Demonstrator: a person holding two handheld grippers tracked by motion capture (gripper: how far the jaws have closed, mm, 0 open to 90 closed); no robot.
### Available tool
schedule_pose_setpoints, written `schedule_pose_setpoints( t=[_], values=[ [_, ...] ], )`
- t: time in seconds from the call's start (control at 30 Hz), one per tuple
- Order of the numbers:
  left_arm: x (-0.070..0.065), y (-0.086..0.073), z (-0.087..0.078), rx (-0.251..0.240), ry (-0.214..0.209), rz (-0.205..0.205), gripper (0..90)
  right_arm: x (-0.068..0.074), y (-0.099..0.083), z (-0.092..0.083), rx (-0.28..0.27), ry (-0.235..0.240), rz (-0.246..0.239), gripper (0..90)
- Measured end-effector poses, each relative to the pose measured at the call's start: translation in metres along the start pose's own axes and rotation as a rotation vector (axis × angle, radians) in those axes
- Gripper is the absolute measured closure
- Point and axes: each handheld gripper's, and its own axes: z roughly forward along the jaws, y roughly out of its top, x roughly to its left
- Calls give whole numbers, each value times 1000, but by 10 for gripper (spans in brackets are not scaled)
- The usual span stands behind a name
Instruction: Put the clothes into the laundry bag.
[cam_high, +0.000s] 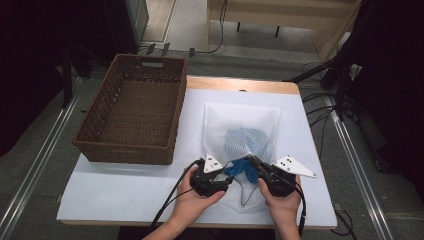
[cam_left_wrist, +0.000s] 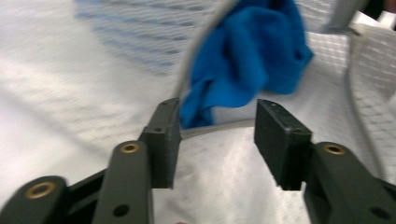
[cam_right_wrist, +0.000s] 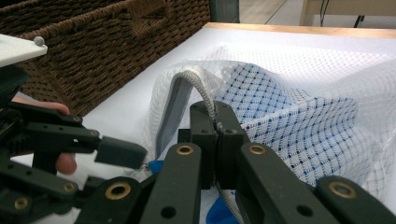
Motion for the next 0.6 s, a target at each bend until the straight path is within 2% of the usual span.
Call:
schedule_pose_setpoints(
  t=[0.07,0.13,0.17,0.27,0.3,0.37,0.4,0.5,0.6],
  values=[
    [-8,4,5,2,-18,16,595,0,0,1,0,4,-5,900],
    [-14,9,12,19,1,28,614,0,-1,1,4,4,1,900],
    [-16,11,16,29,12,24,598,1,-1,1,3,3,0,900],
    [-15,17,38,89,33,-44,452,1,-1,0,0,5,-2,900],
    [-16,18,41,82,27,-49,415,2,-1,-1,2,6,-2,900],
    [-19,21,45,83,23,-55,401,2,-1,-1,0,7,-6,900],
    [-20,22,47,83,5,-59,398,2,-1,-1,0,7,-6,900],
    [-22,26,55,110,-16,-54,443,1,-1,-1,0,10,-1,900],
    [-22,30,62,116,-27,-50,597,2,-1,-1,-1,9,-2,900]
  ],
)
